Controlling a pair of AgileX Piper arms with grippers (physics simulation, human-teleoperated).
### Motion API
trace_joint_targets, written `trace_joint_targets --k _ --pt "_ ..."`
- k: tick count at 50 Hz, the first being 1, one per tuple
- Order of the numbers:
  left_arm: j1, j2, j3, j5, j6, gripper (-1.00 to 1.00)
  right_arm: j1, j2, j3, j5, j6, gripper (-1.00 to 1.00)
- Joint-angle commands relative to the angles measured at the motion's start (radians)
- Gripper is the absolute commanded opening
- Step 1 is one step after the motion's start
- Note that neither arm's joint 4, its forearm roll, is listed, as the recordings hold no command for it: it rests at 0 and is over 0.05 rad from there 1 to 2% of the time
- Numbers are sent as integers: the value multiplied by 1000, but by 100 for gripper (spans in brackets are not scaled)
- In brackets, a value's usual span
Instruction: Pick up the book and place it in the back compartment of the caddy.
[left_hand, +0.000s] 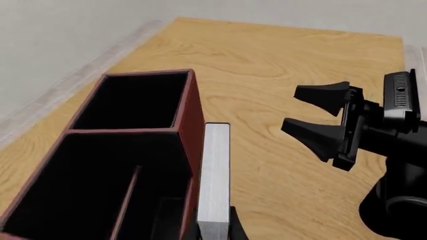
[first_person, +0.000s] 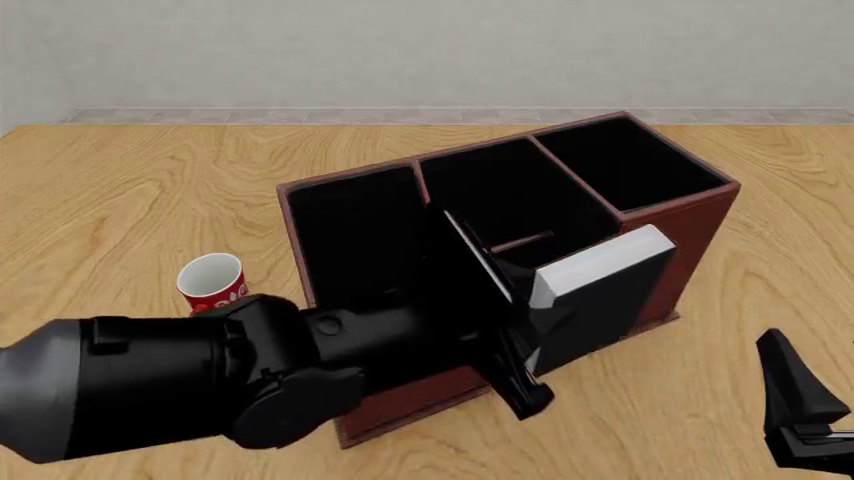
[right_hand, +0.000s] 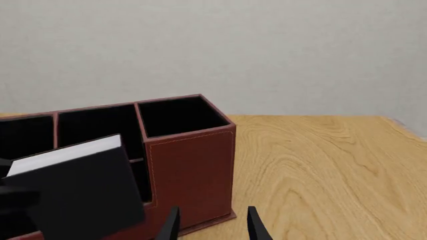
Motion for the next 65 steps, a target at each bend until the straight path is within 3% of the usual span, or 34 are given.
trace_joint_targets --k 1,30,65 --pt "18 -43 -53 60 18 -100 0 -6 -2 7 -2 100" --pt "74 -71 -95 134 72 -100 1 5 2 -7 0 100" --pt "159 -15 -61 62 83 -100 1 4 1 -5 0 100"
